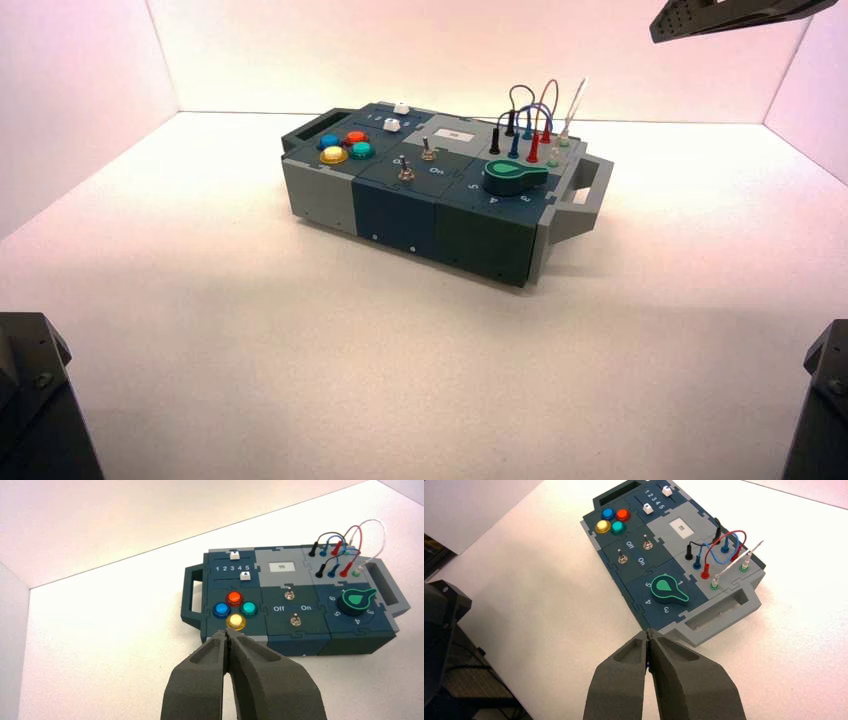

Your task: Push the blue button with the right gripper.

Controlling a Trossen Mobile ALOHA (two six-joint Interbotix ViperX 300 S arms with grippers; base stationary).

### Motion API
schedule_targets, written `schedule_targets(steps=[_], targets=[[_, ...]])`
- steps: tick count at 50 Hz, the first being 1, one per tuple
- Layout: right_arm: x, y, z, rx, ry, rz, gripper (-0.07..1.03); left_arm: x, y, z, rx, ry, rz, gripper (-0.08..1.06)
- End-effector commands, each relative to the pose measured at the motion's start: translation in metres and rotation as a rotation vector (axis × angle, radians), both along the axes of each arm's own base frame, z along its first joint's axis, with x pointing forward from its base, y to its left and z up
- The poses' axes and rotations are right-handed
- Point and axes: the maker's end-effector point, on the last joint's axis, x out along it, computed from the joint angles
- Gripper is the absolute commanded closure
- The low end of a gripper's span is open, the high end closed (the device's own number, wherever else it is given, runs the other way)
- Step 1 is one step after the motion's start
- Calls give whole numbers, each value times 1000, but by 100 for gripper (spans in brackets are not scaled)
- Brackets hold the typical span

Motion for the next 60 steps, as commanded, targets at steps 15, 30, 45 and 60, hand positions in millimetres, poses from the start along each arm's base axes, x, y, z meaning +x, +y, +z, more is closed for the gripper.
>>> schedule_targets(steps=[15, 30, 45, 60], targets=[[1, 1, 16, 41, -42, -3, 99, 105, 20, 2, 34, 112, 176, 101], [-2, -1, 24, 71, -81, -4, 98, 181, 4, -73, 106, 351, 162, 101], [0, 1, 19, 53, -56, -4, 99, 243, -9, -118, 142, 424, 141, 101], [0, 0, 20, 54, -56, -6, 99, 286, -11, -146, 148, 439, 145, 101]])
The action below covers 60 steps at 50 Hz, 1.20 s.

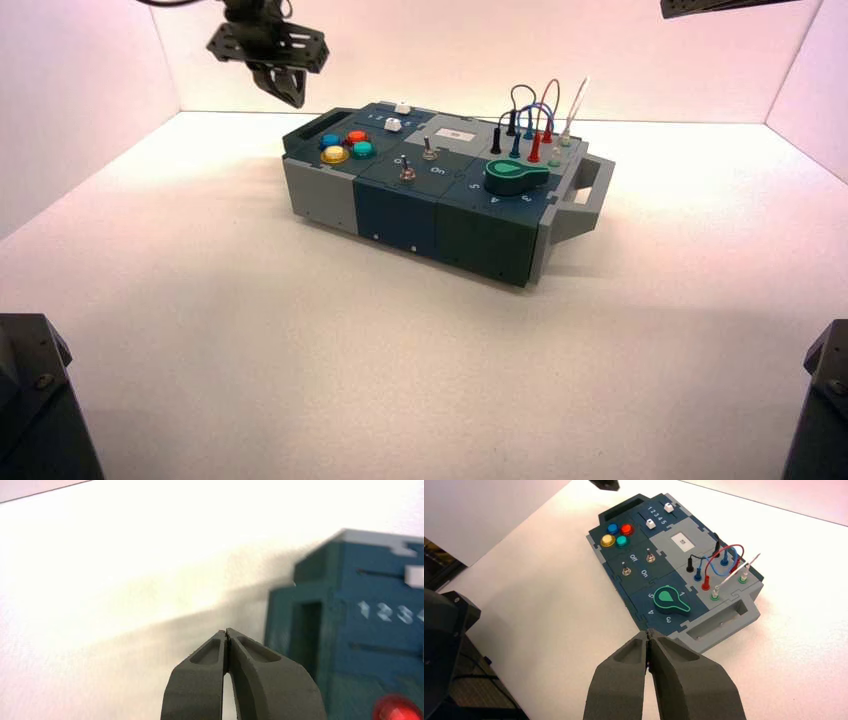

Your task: Push the blue button with the right gripper.

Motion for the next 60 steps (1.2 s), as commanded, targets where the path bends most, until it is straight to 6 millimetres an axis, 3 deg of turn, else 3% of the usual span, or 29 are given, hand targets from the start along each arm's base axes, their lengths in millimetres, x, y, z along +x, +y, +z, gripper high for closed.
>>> schedule_targets(steps=[1, 16, 30, 46, 60], targets=[[3, 3, 9, 13, -15, 2, 99, 24, 1, 14, -6, -48, 5, 101], [3, 2, 8, 10, -16, 1, 98, 29, -14, 4, -8, 2, -21, 101], [4, 2, 8, 9, -12, -3, 98, 7, -43, 8, -3, 26, -90, 101], [3, 2, 9, 11, -15, -3, 99, -25, -52, -2, 9, 77, -123, 101], [3, 1, 11, 16, -18, -4, 99, -39, -75, -6, 16, 88, -183, 101]])
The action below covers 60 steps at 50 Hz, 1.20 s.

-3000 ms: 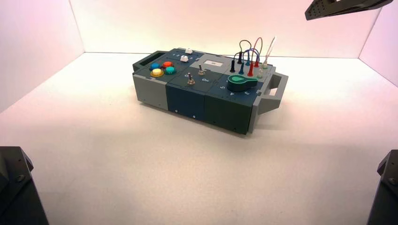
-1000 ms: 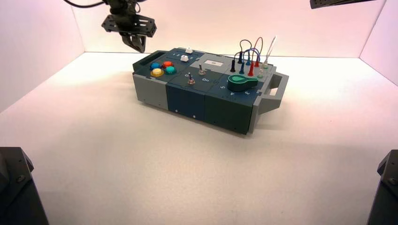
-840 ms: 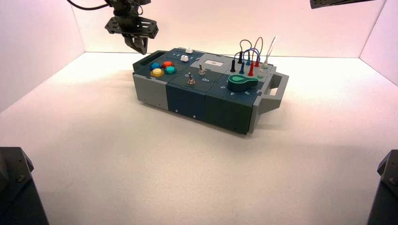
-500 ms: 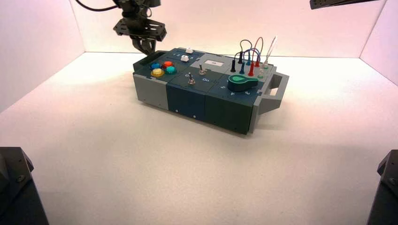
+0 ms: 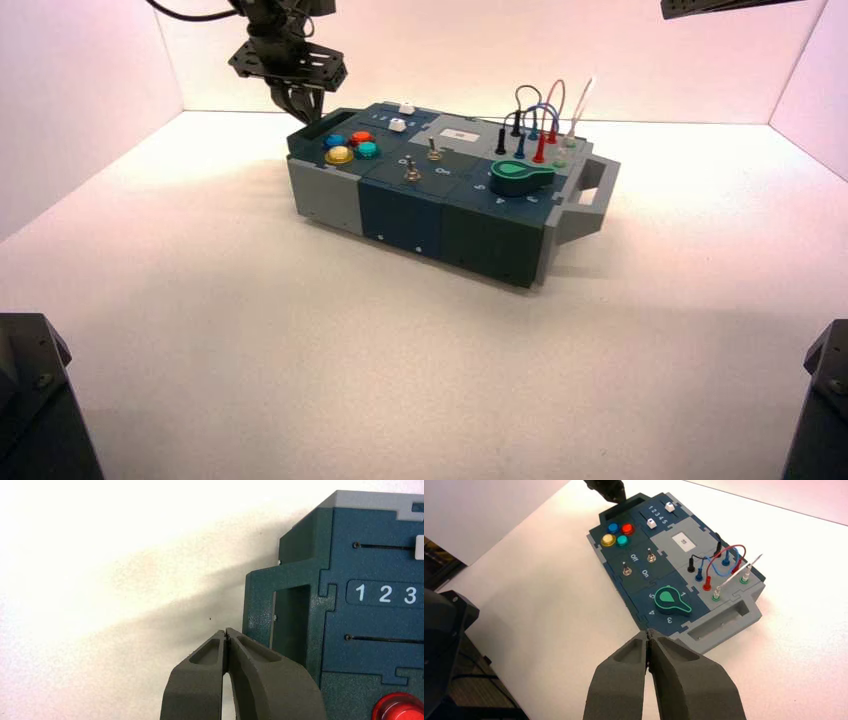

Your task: Push the blue button with the right gripper.

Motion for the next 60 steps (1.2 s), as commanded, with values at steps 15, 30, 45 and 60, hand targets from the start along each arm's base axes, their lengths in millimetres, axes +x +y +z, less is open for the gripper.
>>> schedule_targets(steps=[15, 30, 45, 60], targets=[[2, 2, 11, 20, -17, -5, 99, -24, -76, 10, -22, -33, -155, 101], [3, 2, 12, 20, -19, -5, 99, -48, -101, 2, -16, -7, -223, 101], [3, 1, 12, 19, -20, -7, 98, -66, -137, 11, -27, -24, -304, 101], [4, 2, 13, 22, -15, -9, 98, -59, -141, 25, -49, -53, -288, 101]])
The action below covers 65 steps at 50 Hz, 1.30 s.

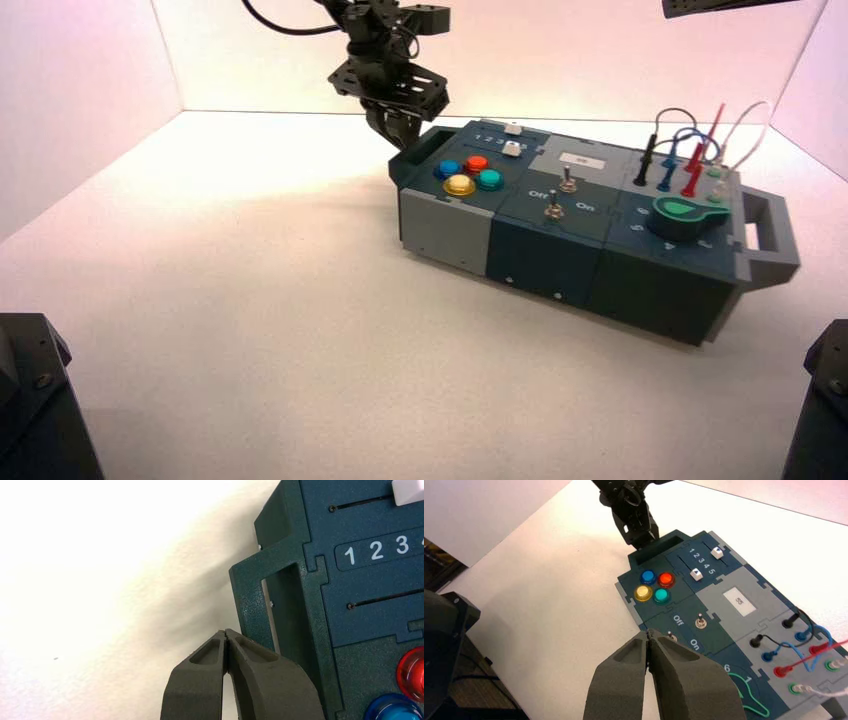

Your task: Push the blue button with the right gripper.

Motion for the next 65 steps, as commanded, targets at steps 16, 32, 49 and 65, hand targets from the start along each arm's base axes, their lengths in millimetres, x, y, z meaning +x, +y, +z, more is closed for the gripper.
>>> schedule_targets(steps=[16, 32, 49, 65], targets=[[10, 7, 7, -23, 32, 0, 98, 49, 51, 142, -108, -188, 127, 101], [22, 16, 3, -62, 81, 4, 99, -8, 75, 220, -144, -238, 112, 101], [46, 33, -26, -159, 180, 17, 98, -90, 111, 236, -174, -294, 112, 101], [78, 57, -35, -208, 227, 30, 98, -117, 122, 229, -179, -292, 118, 101]])
